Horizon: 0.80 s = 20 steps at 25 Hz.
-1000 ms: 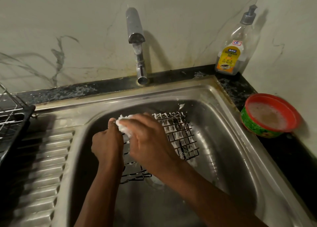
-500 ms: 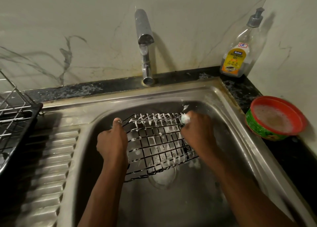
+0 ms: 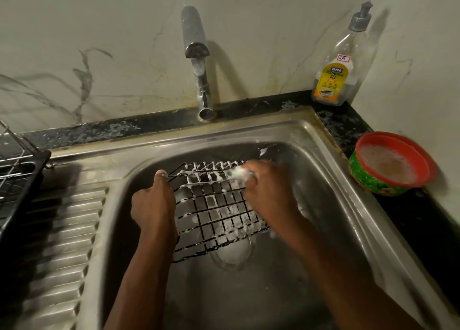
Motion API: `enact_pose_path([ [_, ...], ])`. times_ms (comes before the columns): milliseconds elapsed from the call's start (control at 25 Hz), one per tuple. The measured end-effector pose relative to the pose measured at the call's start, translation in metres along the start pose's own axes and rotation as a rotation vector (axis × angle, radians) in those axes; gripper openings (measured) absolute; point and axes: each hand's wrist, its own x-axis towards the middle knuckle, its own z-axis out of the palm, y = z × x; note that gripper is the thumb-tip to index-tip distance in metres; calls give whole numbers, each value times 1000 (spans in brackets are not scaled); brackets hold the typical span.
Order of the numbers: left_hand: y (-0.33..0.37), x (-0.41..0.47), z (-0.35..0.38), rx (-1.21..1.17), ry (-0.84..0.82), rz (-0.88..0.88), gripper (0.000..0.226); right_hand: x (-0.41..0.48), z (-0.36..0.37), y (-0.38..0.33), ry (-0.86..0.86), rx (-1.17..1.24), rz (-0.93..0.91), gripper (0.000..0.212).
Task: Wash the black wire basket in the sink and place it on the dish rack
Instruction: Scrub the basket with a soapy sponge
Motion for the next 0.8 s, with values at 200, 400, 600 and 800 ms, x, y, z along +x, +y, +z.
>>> enact_pose_path([
  [200,2,-2,-1,-3,1,25,48,14,-8,41,-51,-260,319,37],
  [400,0,1,-2,18,9,42,47,1,4,-23,-25,15,127,47],
  [600,-4,7,-1,15,-10,0,52,-26,14,-77,-37,145,-178,40],
  [800,-11,20,1,-50,-10,-41,64,-6,-4,-3,-125,-171,162,33],
])
